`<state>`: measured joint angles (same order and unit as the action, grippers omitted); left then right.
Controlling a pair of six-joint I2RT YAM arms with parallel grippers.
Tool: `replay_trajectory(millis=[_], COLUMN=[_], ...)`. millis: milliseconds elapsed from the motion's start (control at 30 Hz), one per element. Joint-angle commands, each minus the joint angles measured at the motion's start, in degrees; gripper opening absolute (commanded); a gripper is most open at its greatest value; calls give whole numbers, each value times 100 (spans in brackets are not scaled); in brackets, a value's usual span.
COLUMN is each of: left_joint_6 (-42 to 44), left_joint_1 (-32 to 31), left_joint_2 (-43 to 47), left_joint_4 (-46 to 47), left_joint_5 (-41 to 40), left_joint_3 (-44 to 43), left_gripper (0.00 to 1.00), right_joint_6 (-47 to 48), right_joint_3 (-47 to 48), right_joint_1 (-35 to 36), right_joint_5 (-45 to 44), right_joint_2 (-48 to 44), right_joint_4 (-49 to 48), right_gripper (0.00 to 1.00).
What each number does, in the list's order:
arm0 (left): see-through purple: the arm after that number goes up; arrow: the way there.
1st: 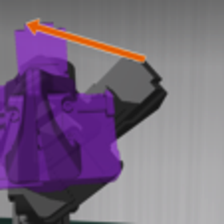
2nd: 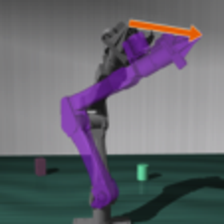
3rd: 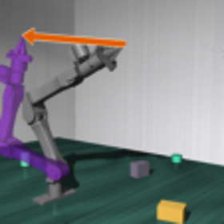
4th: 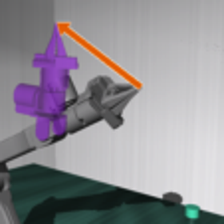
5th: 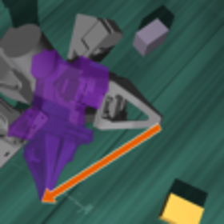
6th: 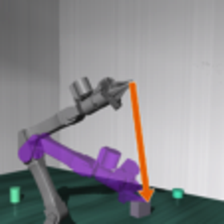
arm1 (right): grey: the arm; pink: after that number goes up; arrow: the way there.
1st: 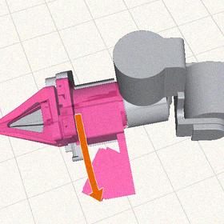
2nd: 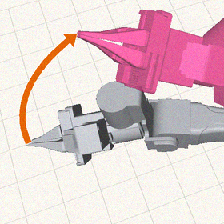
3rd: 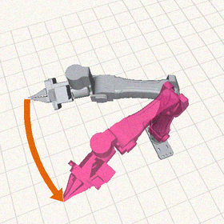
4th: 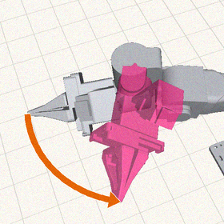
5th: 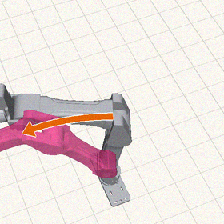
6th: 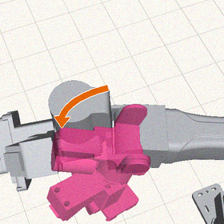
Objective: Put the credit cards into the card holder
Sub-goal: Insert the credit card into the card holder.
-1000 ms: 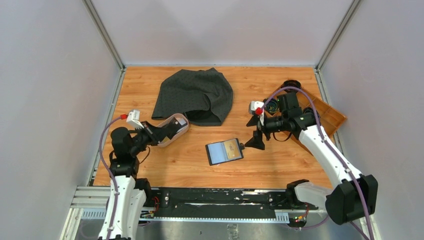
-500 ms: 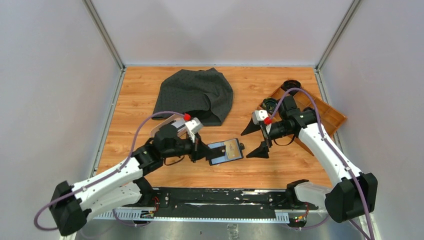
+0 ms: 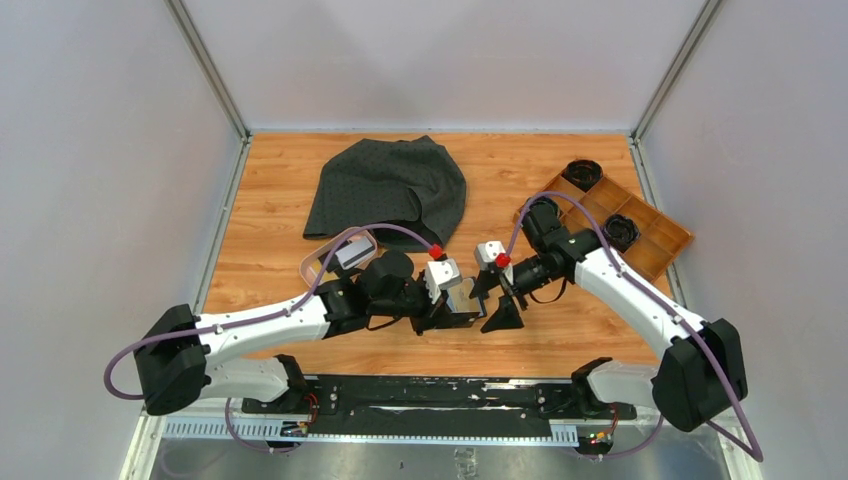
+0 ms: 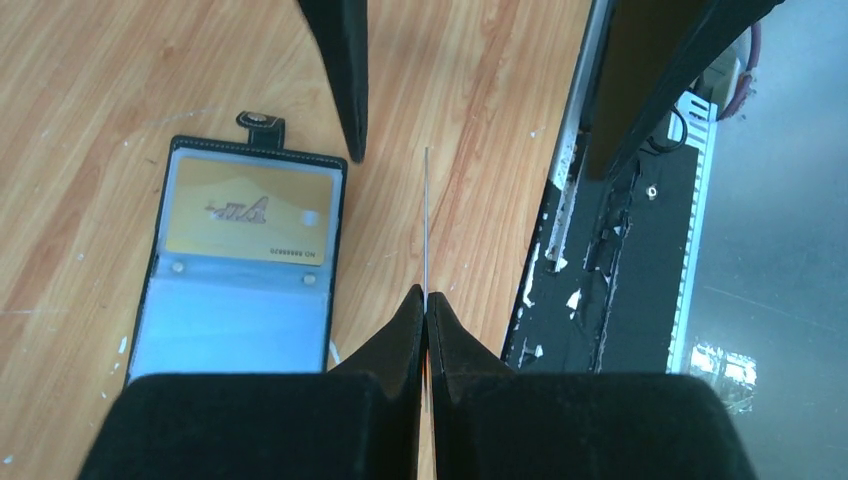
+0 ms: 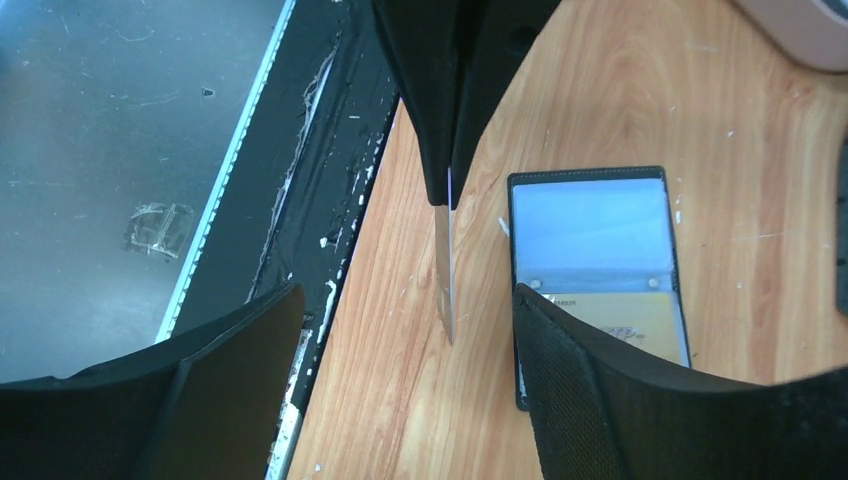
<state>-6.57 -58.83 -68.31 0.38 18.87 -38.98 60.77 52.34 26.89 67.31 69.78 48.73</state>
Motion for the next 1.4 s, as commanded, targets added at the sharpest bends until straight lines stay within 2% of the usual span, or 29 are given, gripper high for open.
replay_trajectory(millis=[0, 200, 267, 333, 400, 467, 667, 800, 933, 1033, 1133, 1267, 1367], left_joint_6=[270, 227, 197, 164, 86, -70, -651, -854, -1263, -1553, -1882, -2366, -2675], left_joint_1=[-64, -75, -71, -70, -72, -74, -74, -64, -62, -49, 9, 167, 271], left_joint_2=[-2, 82, 123, 194, 284, 397, 1045, 1956, 3056, 3829, 4279, 4306, 4030], left_joint_4=[164, 173, 173, 173, 181, 230, 580, 674, 797, 852, 842, 852, 845], left_joint_5=[-63, -25, -24, -39, -140, -291, -807, -1435, -2183, -2634, -2809, -2975, -3176], left_joint_3=[-196, -275, -293, -290, -267, -203, 202, 697, 1317, 1785, 2150, 2499, 2579], left_gripper=[0, 0, 0, 0, 3, 11, 49, 69, 98, 100, 100, 98, 95], right_joint_6=[-524, -722, -754, -772, -777, -797, -611, -576, -750, -1297, -2478, -4122, -5014], right_joint_3=[-124, -133, -100, -69, -50, -14, 201, 222, 237, 170, -149, -743, -1067], right_joint_1=[329, 614, 646, 659, 655, 658, 645, 560, 362, 143, -178, -518, -545], right_joint_5=[-273, -441, -431, -429, -435, -451, -412, -321, -114, 61, 104, -288, -603], right_joint_2=[188, 415, 469, 484, 466, 450, 500, 487, 529, 580, 509, 348, 392], right_joint_4=[-488, -682, -681, -668, -634, -577, -148, -66, -86, -371, -1421, -2794, -3360], right_gripper=[77, 59, 42, 18, 1, 0, 0, 0, 0, 0, 0, 0, 0])
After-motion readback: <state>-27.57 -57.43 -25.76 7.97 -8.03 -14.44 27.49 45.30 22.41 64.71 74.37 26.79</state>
